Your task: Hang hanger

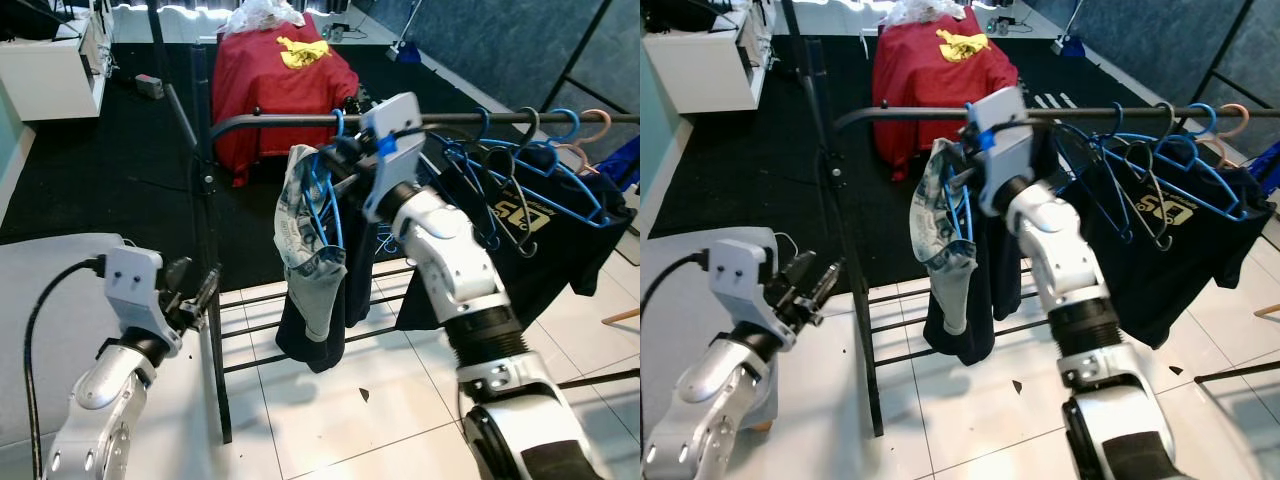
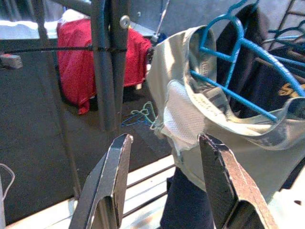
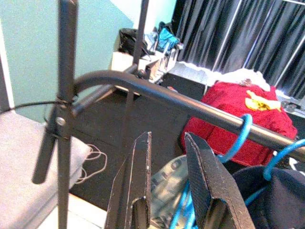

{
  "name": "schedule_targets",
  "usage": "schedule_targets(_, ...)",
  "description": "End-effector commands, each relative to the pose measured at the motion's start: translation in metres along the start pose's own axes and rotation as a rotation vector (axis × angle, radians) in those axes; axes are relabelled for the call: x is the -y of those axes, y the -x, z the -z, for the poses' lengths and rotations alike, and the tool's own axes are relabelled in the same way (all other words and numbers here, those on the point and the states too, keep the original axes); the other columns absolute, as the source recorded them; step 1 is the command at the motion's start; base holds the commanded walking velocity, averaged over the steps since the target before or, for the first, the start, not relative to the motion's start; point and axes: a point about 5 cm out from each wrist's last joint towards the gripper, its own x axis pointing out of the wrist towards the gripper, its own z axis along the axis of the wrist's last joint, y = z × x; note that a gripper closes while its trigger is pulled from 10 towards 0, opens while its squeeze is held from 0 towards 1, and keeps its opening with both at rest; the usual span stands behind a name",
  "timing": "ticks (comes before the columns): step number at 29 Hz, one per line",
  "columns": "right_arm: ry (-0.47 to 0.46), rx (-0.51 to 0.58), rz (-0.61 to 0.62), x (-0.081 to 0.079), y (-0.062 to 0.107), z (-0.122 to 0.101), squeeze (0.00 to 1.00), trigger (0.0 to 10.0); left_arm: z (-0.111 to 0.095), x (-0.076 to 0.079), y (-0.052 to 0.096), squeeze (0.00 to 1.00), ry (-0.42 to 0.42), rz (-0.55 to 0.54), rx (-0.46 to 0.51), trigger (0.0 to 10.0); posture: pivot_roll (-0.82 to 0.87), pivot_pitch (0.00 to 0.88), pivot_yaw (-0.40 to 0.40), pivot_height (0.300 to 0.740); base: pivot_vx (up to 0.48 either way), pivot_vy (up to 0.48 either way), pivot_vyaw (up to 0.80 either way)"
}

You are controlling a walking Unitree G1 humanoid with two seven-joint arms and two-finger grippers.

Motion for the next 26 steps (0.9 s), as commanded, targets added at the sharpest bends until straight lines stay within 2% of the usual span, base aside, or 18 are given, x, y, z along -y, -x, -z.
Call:
schedule_targets(1,-0.039,0.018,-0.051,-0.011,0.005,0.002,0.0,10.0,0.003,-0.004,0.0,0.0,0.023,-0.025,-0.01,10.0,0.03,0.062,-0.094,0.74,0.0,0.0,0.0)
schedule_targets(3,-0.039,0.018,-0.051,-0.011,0.005,0.002,0.0,10.0,0.003,-0.004,0.0,0.0,0.023,-0.025,-0.01,10.0,0.03,0.062,-0.094,0.74,0.0,0.0,0.0)
schedule_targets(4,-0.041,-0.002,-0.083,-0.019,0.013,0.012,0.0,10.0,0.003,-0.004,0.0,0.0,0.026,-0.012,-0.012,10.0,0.03,0.064,-0.096,0.74,0.0,0.0,0.0)
schedule_targets(5,-0.041,-0.002,-0.083,-0.019,0.013,0.012,0.0,10.0,0.003,-0.004,0.0,0.0,0.026,-0.012,-0.012,10.0,0.03,0.064,-0.096,0.74,0.0,0.0,0.0)
schedule_targets(6,-0.047,-0.051,-0.078,-0.024,0.024,0.025,0.0,10.0,0.002,0.002,0.002,0.0,0.04,0.033,-0.01,10.0,0.03,0.065,-0.096,0.74,0.0,0.0,0.0)
schedule_targets(7,-0.047,-0.051,-0.078,-0.024,0.024,0.025,0.0,10.0,0.002,0.002,0.002,0.0,0.04,0.033,-0.01,10.0,0.03,0.065,-0.096,0.74,0.0,0.0,0.0)
schedule_targets(8,-0.056,-0.134,-0.063,-0.028,0.036,0.045,0.0,10.0,0.005,0.006,0.005,0.0,0.039,0.064,-0.026,10.0,0.03,0.064,-0.095,0.74,0.0,0.0,0.0)
schedule_targets(12,-0.056,-0.134,-0.063,-0.028,0.036,0.045,0.0,10.0,0.005,0.006,0.005,0.0,0.039,0.064,-0.026,10.0,0.03,0.064,-0.095,0.74,0.0,0.0,0.0)
schedule_targets(13,-0.083,-0.227,-0.046,-0.032,0.047,0.066,0.0,10.0,0.011,0.009,0.007,0.0,0.048,0.062,-0.056,10.0,0.03,0.06,-0.094,0.74,0.0,0.0,0.0)
schedule_targets(15,-0.083,-0.227,-0.046,-0.032,0.047,0.066,0.0,10.0,0.011,0.009,0.007,0.0,0.048,0.062,-0.056,10.0,0.03,0.06,-0.094,0.74,0.0,0.0,0.0)
schedule_targets(16,-0.111,-0.333,-0.051,-0.039,0.063,0.09,0.0,10.0,0.018,0.01,0.007,0.0,0.048,0.035,-0.084,10.0,0.03,0.064,-0.093,0.74,0.0,0.0,0.0)
schedule_targets(17,-0.141,-0.391,-0.048,-0.045,0.074,0.104,0.0,10.0,0.023,0.011,0.006,0.0,0.052,0.009,-0.102,10.0,0.03,0.065,-0.091,0.74,0.0,0.0,0.0)
schedule_targets(20,-0.163,-0.414,0.008,-0.043,0.082,0.113,0.0,10.0,0.026,0.011,0.005,0.0,0.058,-0.008,-0.108,10.0,0.03,0.069,-0.094,0.74,0.0,0.0,0.0)
schedule_targets(21,-0.169,-0.393,0.108,-0.035,0.085,0.114,0.0,10.0,0.025,0.011,0.005,0.0,0.065,-0.014,-0.102,10.0,0.03,0.068,-0.091,0.74,0.0,0.0,0.0)
schedule_targets(22,-0.169,-0.393,0.108,-0.035,0.085,0.114,0.0,10.0,0.025,0.011,0.005,0.0,0.065,-0.014,-0.102,10.0,0.03,0.068,-0.091,0.74,0.0,0.0,0.0)
schedule_targets(23,-0.168,-0.345,0.228,-0.022,0.085,0.11,0.0,10.0,0.024,0.01,0.005,0.0,0.075,-0.017,-0.091,10.0,0.03,0.07,-0.088,0.74,0.0,0.0,0.0)
schedule_targets(26,-0.168,-0.345,0.228,-0.022,0.085,0.11,0.0,10.0,0.024,0.01,0.005,0.0,0.075,-0.017,-0.091,10.0,0.03,0.07,-0.088,0.74,0.0,0.0,0.0)
